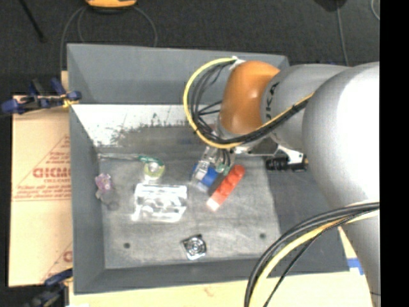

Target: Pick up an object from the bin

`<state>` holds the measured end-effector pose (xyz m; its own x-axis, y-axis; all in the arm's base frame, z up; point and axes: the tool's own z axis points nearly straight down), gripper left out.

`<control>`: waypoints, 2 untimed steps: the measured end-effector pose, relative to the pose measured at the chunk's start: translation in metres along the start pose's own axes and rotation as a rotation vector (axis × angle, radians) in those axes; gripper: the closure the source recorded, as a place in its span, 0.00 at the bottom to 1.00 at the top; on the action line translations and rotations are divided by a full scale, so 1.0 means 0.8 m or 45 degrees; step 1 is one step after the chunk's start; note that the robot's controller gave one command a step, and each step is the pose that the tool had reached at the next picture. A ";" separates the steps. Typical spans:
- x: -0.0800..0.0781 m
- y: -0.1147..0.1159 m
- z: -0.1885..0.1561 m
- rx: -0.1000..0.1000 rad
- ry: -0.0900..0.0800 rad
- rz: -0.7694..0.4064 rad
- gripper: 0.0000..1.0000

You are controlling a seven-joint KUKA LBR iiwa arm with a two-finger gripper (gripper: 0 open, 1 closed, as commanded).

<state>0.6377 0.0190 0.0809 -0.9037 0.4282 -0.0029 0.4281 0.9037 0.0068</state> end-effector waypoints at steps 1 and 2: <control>-0.019 -0.005 0.001 -0.005 0.004 0.030 1.00; -0.011 -0.004 -0.153 0.000 -0.009 0.003 1.00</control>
Offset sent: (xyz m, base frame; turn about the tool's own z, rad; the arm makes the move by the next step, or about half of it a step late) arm 0.0070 -0.0139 -0.0109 0.0322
